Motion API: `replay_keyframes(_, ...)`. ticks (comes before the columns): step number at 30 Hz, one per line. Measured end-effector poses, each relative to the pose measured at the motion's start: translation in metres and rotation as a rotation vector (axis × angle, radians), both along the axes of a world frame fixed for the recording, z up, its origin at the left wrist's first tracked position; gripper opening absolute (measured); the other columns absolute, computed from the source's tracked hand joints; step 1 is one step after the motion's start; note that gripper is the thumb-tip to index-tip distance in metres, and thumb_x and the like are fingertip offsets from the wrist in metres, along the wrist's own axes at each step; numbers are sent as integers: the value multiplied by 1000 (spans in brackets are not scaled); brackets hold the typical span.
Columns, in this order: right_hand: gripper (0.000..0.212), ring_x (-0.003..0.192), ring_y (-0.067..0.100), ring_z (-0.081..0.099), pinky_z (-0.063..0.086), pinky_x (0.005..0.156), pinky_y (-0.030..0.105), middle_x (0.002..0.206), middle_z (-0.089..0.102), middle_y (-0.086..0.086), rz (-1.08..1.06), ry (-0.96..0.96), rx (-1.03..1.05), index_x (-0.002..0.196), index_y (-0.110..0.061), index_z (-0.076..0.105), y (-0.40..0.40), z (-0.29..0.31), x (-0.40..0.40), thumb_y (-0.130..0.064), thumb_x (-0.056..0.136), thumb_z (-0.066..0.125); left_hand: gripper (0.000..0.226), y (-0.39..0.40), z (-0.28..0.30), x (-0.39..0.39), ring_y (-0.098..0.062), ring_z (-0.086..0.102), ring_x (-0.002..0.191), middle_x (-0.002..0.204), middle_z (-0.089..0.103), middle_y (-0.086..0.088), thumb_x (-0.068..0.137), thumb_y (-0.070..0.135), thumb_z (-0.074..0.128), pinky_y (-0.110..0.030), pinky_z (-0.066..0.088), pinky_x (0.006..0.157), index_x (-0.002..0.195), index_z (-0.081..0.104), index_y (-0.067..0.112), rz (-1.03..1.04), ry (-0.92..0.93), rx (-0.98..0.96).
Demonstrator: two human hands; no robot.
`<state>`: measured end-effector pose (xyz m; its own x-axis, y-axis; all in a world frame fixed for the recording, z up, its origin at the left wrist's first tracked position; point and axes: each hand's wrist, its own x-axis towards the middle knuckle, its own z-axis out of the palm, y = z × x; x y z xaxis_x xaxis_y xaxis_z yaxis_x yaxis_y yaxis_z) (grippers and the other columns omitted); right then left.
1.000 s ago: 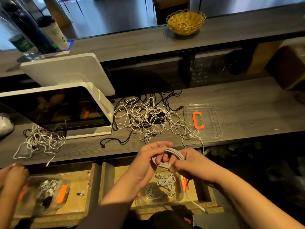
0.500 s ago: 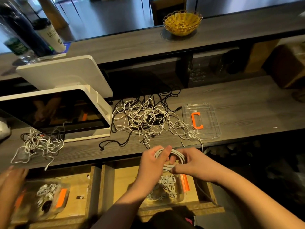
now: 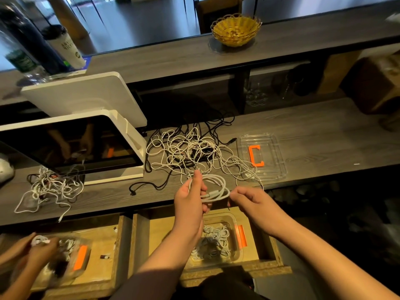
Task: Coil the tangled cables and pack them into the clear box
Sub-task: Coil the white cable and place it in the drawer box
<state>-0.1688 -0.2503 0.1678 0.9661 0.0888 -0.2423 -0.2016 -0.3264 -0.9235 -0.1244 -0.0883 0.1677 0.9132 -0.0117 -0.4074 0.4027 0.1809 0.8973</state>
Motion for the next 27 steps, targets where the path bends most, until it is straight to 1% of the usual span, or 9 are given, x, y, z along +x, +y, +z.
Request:
replay_keyframes(2,25,64,8,58,48,65,33,72,65,-5,73,-25,-181,86,-22,65,7,0,-4,-34,101,49,43,-5,-1,0,-9,45,48,60,49,1,94,50,55,-19,35,42,74,52,13,80,-38,102)
replay_keyframes(5,24,61,9,56,45,61,31,68,62,-2,190,-110,-441,88,-26,59,19,4,-9,-41,102,45,45,-15,-3,-2,-4,45,46,56,49,7,99,46,52,-20,40,43,71,54,11,197,-101,257)
replay_keyframes(10,19,65,15,52,46,64,34,72,59,-4,287,-135,-557,97,-27,51,28,10,-16,-44,101,43,47,-20,-7,-4,-10,45,49,53,51,7,99,45,52,-30,39,50,66,54,12,253,-196,372)
replay_keyframes(13,19,72,21,59,47,65,36,77,63,-2,313,-153,-600,91,-27,44,30,16,-20,-42,102,41,46,-22,-5,-9,-4,42,48,56,52,3,100,41,52,-21,35,49,69,56,8,242,-279,419)
replay_keyframes(16,21,79,24,62,44,67,35,82,62,-2,317,-213,-698,89,-27,40,28,25,-20,-41,103,35,46,-21,-3,-11,-3,38,44,55,50,4,100,39,53,-18,31,45,70,58,4,188,-362,474)
replay_keyframes(20,33,81,19,63,50,72,35,88,65,-4,289,-308,-791,97,-23,55,20,35,-18,-45,103,31,50,-16,-7,-10,-8,34,46,47,39,9,98,43,55,-23,26,46,62,50,8,41,-445,598)
replay_keyframes(23,32,82,16,63,52,74,34,89,65,-8,253,-339,-772,99,-24,59,9,37,-14,-47,101,38,47,-15,-12,-10,-10,38,47,49,46,8,97,43,59,-24,29,48,59,50,15,-123,-477,671)
replay_keyframes(25,32,77,11,59,50,69,31,85,61,-13,204,-381,-725,96,-24,59,0,38,-10,-52,97,43,50,-14,-13,-10,-12,41,46,53,51,0,95,50,58,-36,39,53,61,54,14,-204,-451,646)
replay_keyframes(27,40,70,6,52,49,64,30,78,55,-16,154,-429,-708,90,-24,58,-8,39,-6,-61,88,43,51,-14,-10,-11,-23,47,48,51,52,-4,94,55,53,-44,42,54,67,62,13,-292,-377,597)
